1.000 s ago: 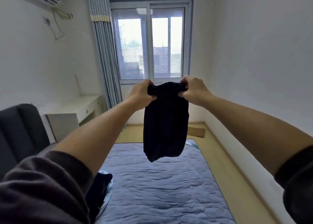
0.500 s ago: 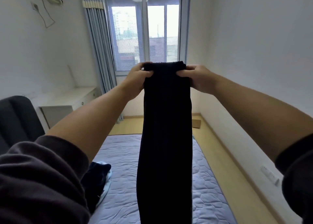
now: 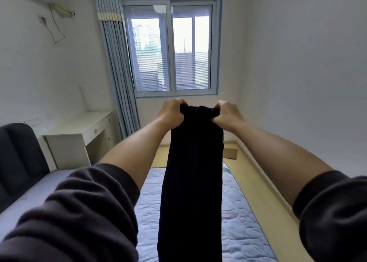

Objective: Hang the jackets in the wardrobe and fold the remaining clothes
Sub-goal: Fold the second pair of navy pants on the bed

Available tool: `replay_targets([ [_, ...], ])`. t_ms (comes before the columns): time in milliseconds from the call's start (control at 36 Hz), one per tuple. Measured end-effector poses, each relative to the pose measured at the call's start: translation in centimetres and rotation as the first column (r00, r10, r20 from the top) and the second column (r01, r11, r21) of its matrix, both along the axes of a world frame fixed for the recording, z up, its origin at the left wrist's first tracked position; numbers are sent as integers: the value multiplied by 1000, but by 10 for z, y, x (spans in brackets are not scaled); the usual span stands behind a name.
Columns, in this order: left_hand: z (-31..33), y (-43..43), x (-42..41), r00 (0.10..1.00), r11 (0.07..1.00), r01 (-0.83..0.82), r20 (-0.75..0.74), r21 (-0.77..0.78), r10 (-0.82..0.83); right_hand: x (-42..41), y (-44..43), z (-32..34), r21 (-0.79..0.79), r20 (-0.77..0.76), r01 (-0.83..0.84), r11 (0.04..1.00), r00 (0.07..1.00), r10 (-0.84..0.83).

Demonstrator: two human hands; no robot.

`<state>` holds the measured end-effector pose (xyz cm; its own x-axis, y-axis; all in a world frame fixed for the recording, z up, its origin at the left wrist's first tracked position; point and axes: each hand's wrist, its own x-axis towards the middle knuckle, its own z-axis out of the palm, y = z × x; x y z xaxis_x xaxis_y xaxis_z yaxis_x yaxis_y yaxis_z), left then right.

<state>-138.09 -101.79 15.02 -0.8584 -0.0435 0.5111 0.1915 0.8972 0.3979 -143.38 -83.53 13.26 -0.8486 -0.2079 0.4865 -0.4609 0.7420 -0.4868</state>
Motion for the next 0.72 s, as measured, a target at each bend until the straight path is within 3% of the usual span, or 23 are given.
replay_targets([
  [139,25,-1,-4,986,1000,13,-167,-1,-13,-3,5,24,-85,-155,13,996,988,-26],
  [250,20,-2,3,983,999,34,-181,-10,-35,8,10,22,-69,-173,-5,998,985,-7],
  [472,-72,7,32,994,992,111,3,59,-112,45,25,-62,34,-24,-38,999,999,38],
  [722,-229,33,125,954,981,140,248,136,-171,140,66,-215,116,243,-187,975,958,154],
])
